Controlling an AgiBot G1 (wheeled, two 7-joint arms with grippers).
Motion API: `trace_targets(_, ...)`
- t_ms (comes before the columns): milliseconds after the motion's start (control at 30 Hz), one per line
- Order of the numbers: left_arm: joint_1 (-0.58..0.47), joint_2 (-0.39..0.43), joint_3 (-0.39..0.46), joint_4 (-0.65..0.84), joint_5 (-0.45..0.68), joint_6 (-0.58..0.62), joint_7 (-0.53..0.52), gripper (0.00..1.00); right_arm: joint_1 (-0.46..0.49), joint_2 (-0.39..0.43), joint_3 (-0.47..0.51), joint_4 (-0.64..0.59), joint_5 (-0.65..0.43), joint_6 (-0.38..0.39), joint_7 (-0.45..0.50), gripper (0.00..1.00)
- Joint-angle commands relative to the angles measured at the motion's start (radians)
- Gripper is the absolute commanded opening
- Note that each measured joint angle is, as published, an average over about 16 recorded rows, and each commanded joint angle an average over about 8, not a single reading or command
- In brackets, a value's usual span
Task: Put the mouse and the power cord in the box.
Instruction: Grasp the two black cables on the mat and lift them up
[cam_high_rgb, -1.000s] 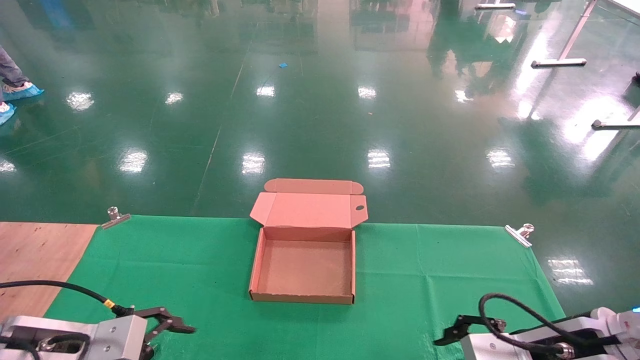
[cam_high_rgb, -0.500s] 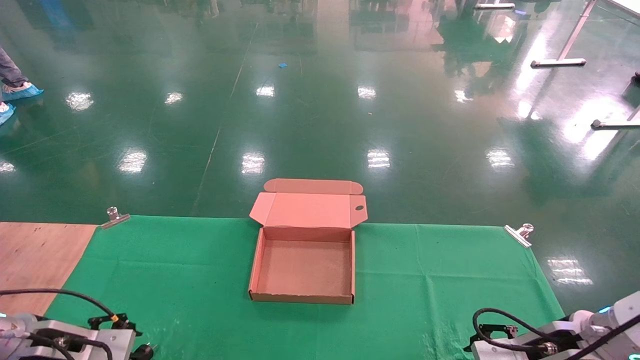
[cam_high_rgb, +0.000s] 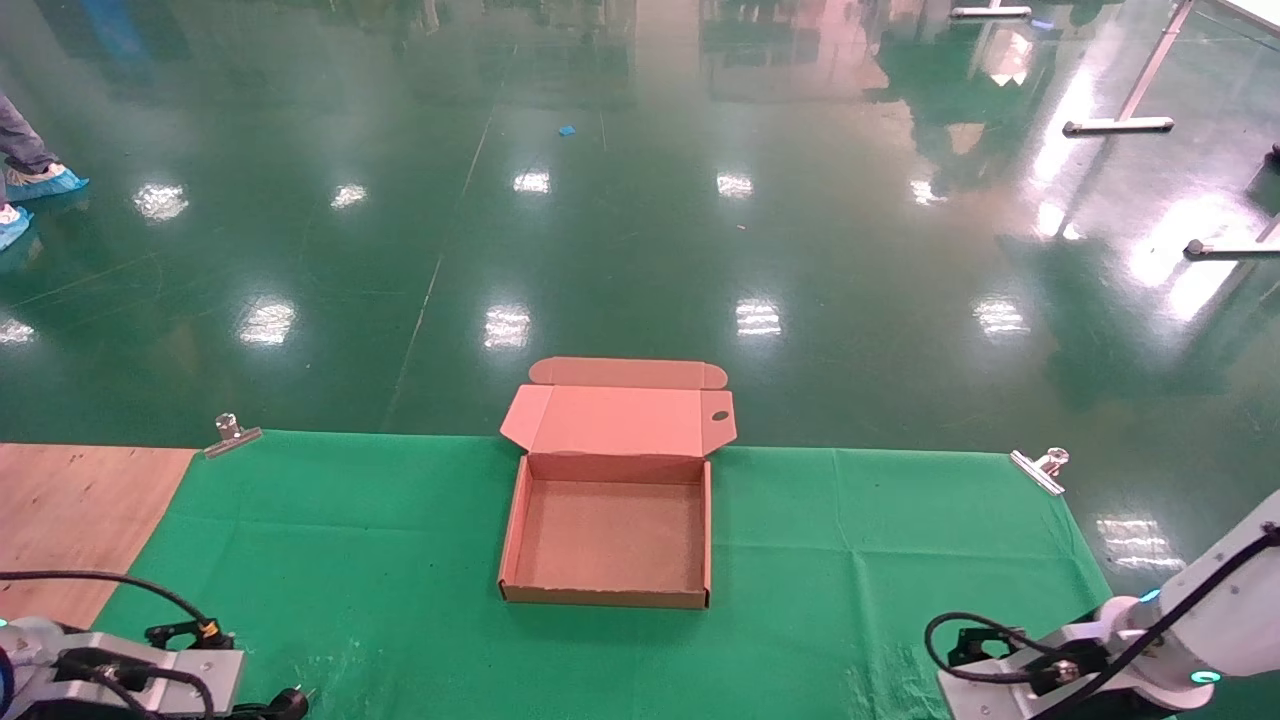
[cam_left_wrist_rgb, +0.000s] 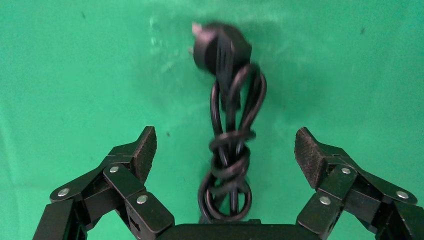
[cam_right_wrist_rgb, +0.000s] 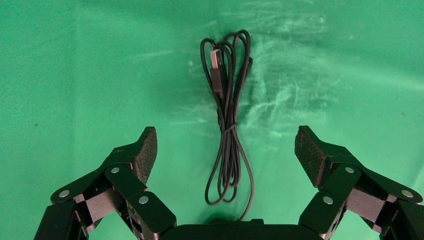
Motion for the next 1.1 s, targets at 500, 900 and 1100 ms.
trace_targets(500,-0.038,0.022,-0.02,0.177,-0.026,-0.049,0.13,0.35,0.03,-0.107,-0.006,-0.258,-0.012,0.112,-0.146,0.44)
trace_targets(900,-0.058,0.038,-0.024,0.241,-0.032,-0.065,0.18,0.0,0.058,-0.134,0.001,-0.347,-0.002,0.121,-0.208,0.0)
trace_targets(1100,-0.065,0.042,-0.024,0.262,-0.031,-0.072,0.191,0.0,0.066,-0.143,0.002,-0.377,0.001,0.121,-0.227,0.0)
